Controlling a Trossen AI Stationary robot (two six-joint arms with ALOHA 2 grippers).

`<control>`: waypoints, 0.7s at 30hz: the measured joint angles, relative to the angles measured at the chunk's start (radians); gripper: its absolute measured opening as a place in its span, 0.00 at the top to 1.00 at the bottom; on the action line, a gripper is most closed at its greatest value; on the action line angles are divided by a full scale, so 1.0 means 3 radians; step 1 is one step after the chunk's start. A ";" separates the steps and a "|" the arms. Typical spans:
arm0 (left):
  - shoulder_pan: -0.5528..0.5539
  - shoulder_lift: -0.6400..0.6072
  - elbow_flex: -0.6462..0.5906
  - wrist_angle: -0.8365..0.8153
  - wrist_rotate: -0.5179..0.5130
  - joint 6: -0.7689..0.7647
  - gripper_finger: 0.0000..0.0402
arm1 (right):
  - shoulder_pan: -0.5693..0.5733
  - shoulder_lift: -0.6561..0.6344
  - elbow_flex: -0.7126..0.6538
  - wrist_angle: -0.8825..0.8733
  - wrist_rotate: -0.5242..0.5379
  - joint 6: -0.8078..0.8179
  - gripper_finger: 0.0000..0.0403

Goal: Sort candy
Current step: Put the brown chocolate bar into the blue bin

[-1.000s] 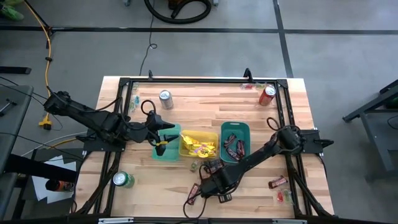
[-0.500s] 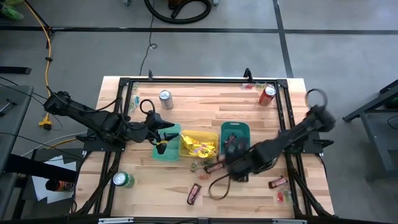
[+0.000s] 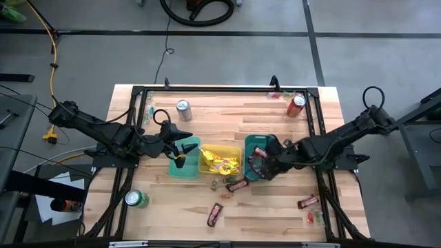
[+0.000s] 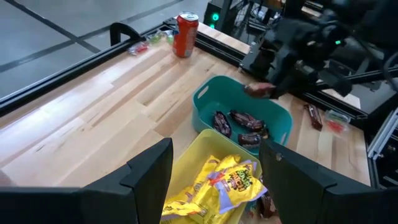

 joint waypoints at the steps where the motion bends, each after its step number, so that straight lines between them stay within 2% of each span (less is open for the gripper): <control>1: 0.0000 0.0000 0.0000 0.0000 0.0000 -0.0001 0.44 | -0.0060 0.0014 -0.0033 0.0049 -0.0113 0.0009 0.85; 4: 0.0000 0.0000 0.0000 0.0000 0.0000 -0.0001 0.44 | -0.0178 0.0025 -0.0076 0.0033 -0.0324 0.0012 0.77; 7: 0.0000 0.0000 0.0000 0.0000 0.0000 0.0000 0.44 | -0.0227 0.0003 -0.0047 0.0028 -0.0361 -0.0131 0.65; 11: 0.0000 0.0000 0.0000 0.0000 0.0000 -0.0001 0.44 | -0.0239 -0.0024 0.0165 -0.0064 -0.0356 -0.0464 0.51; 13: 0.0000 0.0000 0.0000 0.0000 0.0000 -0.0001 0.44 | -0.0217 -0.0030 0.0329 -0.0162 -0.0505 -0.0582 0.45; 17: 0.0000 0.0000 0.0000 0.0000 0.0000 -0.0028 0.44 | 0.0068 -0.0035 0.0603 -0.0244 -0.0952 -0.0654 0.41; 21: 0.0000 0.0000 0.0000 0.0000 0.0000 -0.0071 0.44 | 0.0620 -0.0035 0.0628 -0.0258 -0.1127 -0.0436 0.41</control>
